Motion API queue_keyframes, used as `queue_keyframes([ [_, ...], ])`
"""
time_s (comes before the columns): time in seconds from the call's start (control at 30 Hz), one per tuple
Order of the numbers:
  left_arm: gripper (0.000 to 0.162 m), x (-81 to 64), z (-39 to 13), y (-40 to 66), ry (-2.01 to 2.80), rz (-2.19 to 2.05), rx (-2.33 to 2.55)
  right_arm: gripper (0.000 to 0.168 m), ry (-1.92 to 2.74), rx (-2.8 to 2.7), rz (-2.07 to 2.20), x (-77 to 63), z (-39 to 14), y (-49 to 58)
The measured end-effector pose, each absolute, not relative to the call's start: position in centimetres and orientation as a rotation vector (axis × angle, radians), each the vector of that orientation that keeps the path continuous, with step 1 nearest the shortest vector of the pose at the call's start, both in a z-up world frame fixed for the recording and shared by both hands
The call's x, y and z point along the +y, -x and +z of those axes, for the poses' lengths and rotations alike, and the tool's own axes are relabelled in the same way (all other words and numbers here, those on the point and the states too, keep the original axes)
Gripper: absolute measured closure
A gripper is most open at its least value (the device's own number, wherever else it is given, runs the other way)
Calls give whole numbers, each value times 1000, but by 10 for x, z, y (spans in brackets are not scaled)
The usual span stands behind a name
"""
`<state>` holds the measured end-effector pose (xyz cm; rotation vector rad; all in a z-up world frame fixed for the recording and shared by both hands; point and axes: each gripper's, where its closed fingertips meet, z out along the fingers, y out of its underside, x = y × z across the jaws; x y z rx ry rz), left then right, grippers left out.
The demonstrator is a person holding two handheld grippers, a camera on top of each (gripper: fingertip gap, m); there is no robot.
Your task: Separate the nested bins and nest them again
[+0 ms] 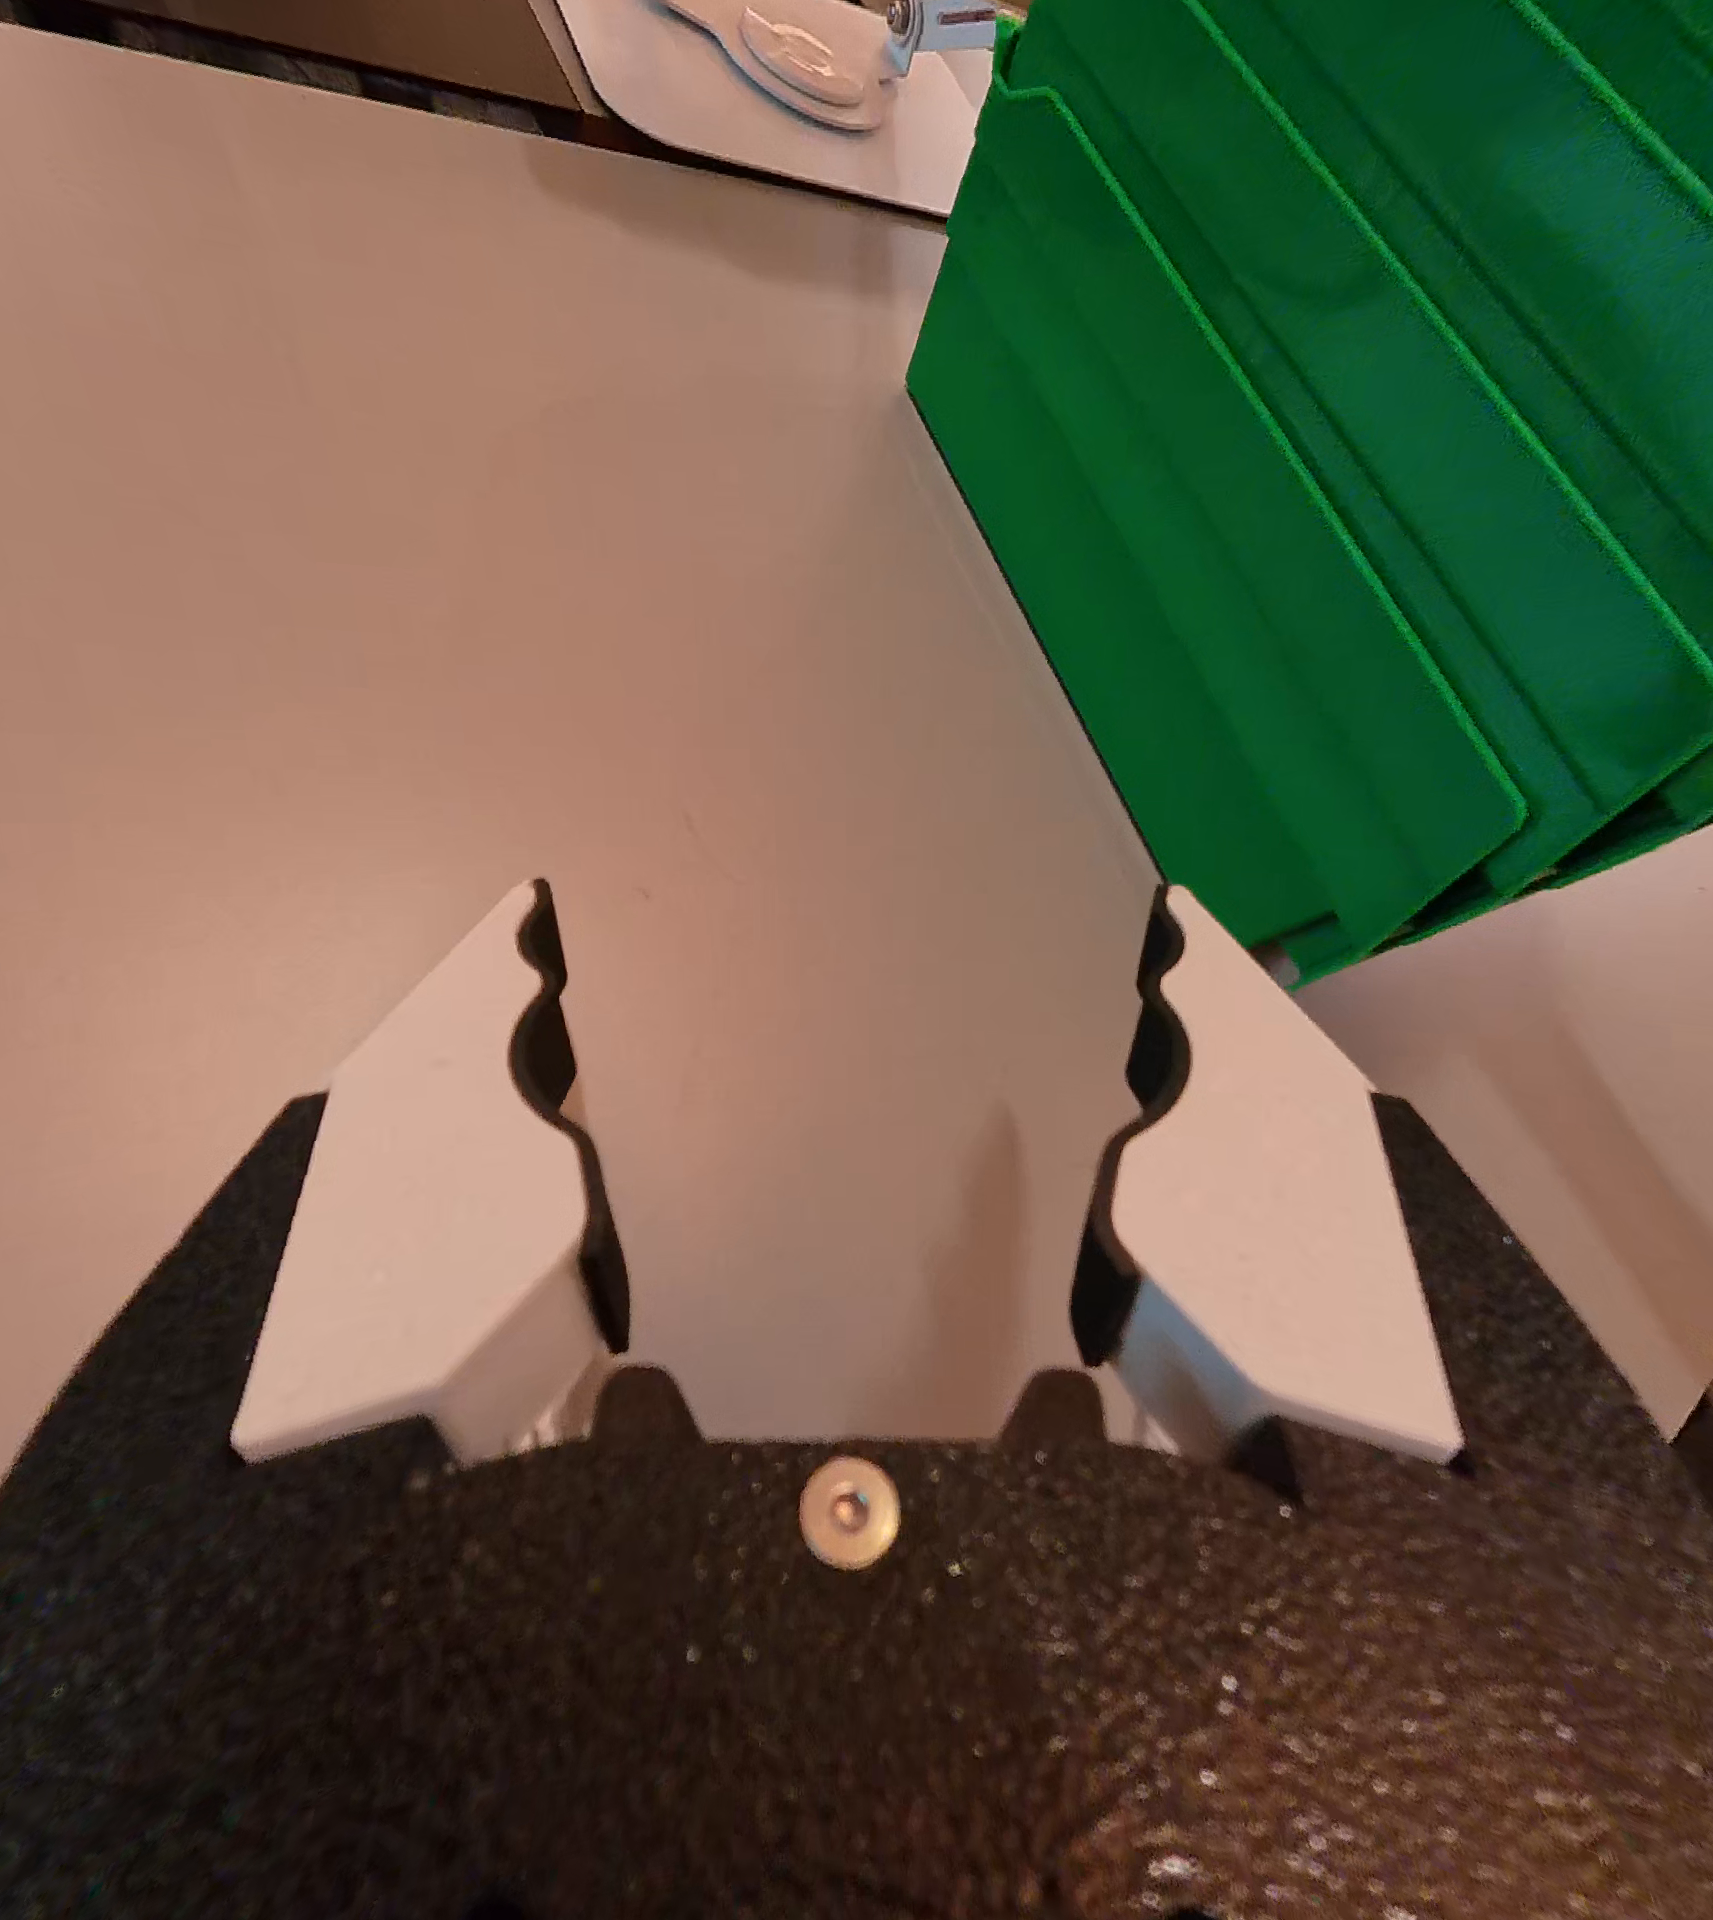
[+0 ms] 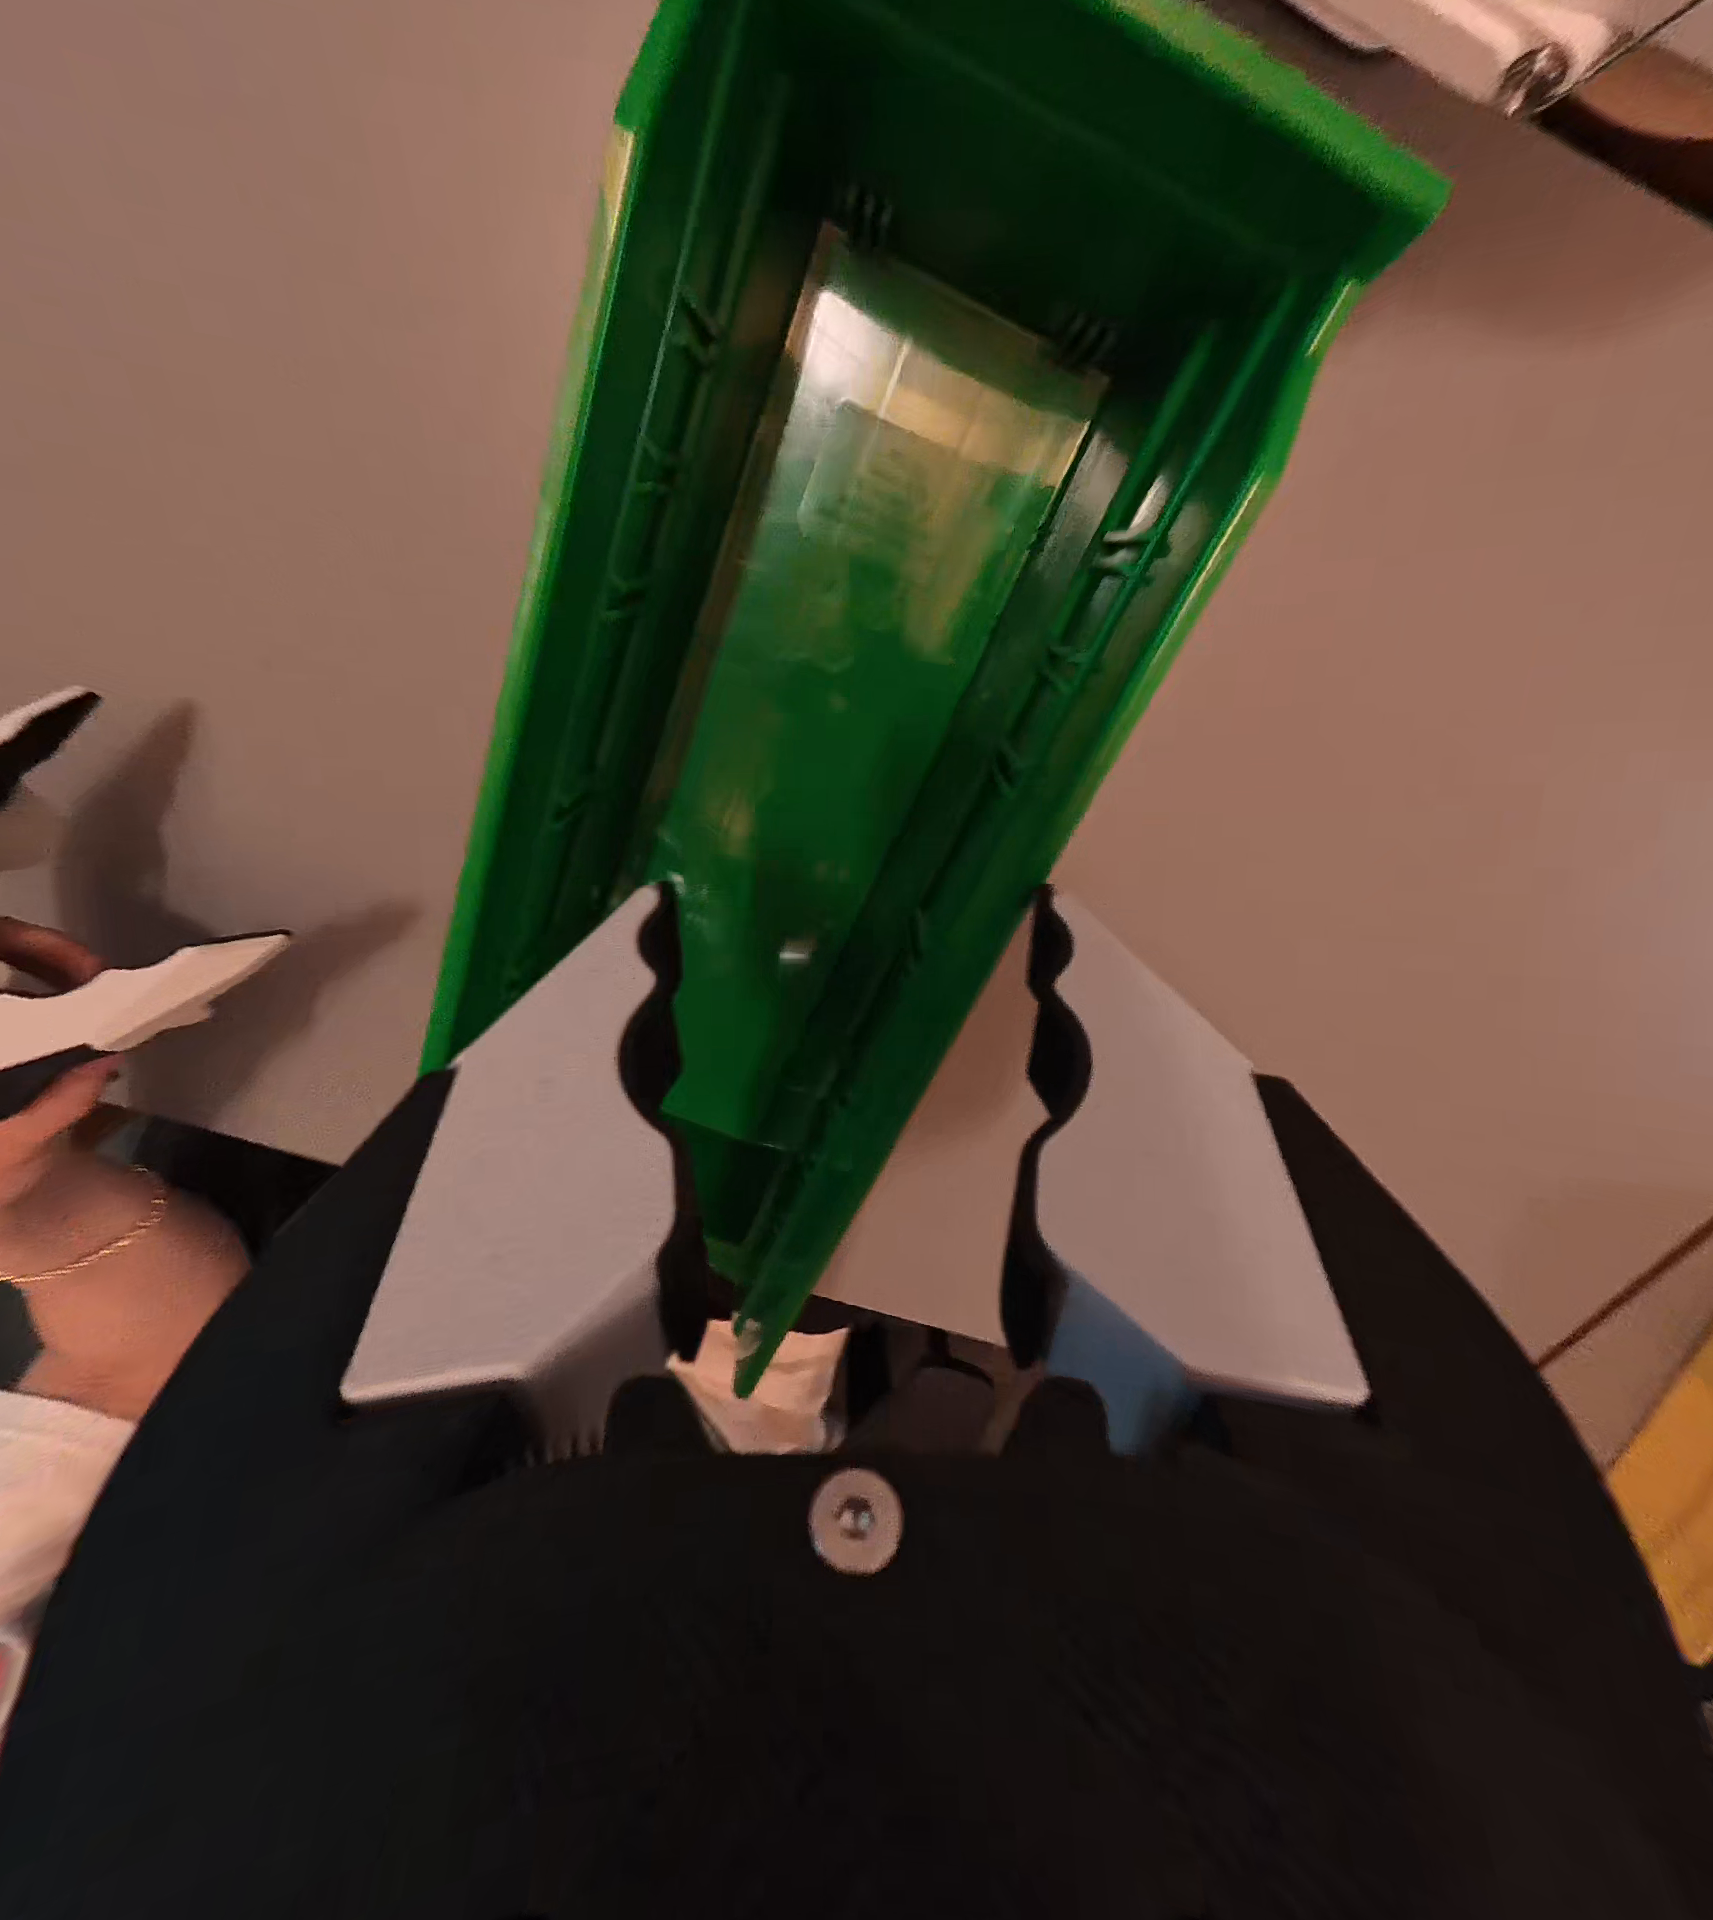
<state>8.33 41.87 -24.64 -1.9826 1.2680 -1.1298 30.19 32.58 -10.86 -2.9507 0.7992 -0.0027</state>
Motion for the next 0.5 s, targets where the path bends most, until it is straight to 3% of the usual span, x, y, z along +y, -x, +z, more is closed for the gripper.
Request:
queue_keyframes([
  [0.07, 53, 419, -246, -83, 1982, -1131, 1265, 124, 2917, 749, -10, 333, -106, -304],
  [0.17, 53, 421, -244, -82, 1977, -1139, 1256, 139, 2911, 719, 5, 339, -104, -301],
  [0.27, 53, 421, -244, -81, 1979, -1139, 1253, 165, 2926, 626, 41, 343, -100, -292],
  [0.5, 53, 419, -244, -83, 1976, -1135, 1265, 168, 2925, 473, -32, 343, -91, -281],
])
